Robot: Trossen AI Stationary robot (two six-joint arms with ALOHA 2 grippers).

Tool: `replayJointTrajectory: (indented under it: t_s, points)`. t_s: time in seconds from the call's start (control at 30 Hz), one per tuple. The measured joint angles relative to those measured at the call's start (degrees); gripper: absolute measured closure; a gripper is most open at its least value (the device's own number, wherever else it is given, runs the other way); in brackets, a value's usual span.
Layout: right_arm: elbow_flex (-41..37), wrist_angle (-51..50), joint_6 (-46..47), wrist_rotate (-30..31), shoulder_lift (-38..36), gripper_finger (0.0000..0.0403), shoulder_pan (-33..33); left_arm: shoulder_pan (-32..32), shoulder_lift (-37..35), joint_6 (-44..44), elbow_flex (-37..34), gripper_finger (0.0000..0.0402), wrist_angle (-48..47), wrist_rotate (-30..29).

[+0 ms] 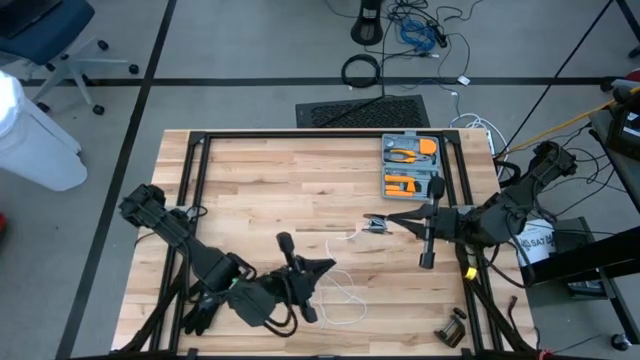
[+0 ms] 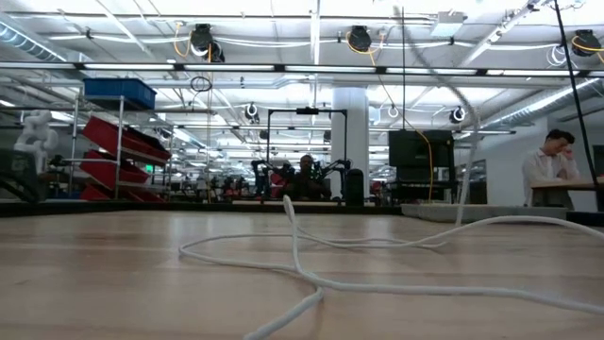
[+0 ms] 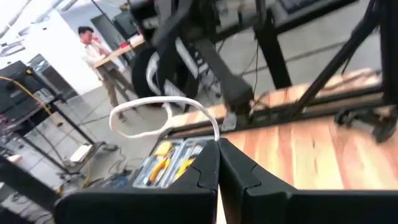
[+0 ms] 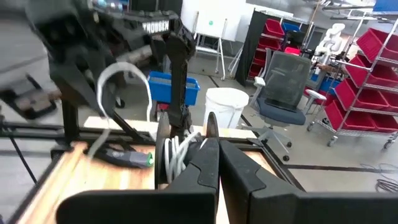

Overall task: Coil cords
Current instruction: Uncoil the white wire from the spool

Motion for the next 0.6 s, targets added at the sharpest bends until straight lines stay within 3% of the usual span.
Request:
replayJointTrajectory:
  t_s: [0.13,0.33,0.6]
  points:
    - [0.00,2.10,-0.15,-2.05,-0.22,0.0403,0.91,0.71,0.00,-4.90,0.00,0.0396,-5.57,0.02]
    - [-0.01,4.27,-1.33,-2.72,-0.78,0.0403,2.92,0.80,0.00,-5.83,0.00,0.0390,-6.33,2.76]
    - [0.00,1.12,-14.44,-7.40,-0.42,0.0403,6.36,-0.60,0.02,-5.24,0.00,0.0306,-6.13,6.10]
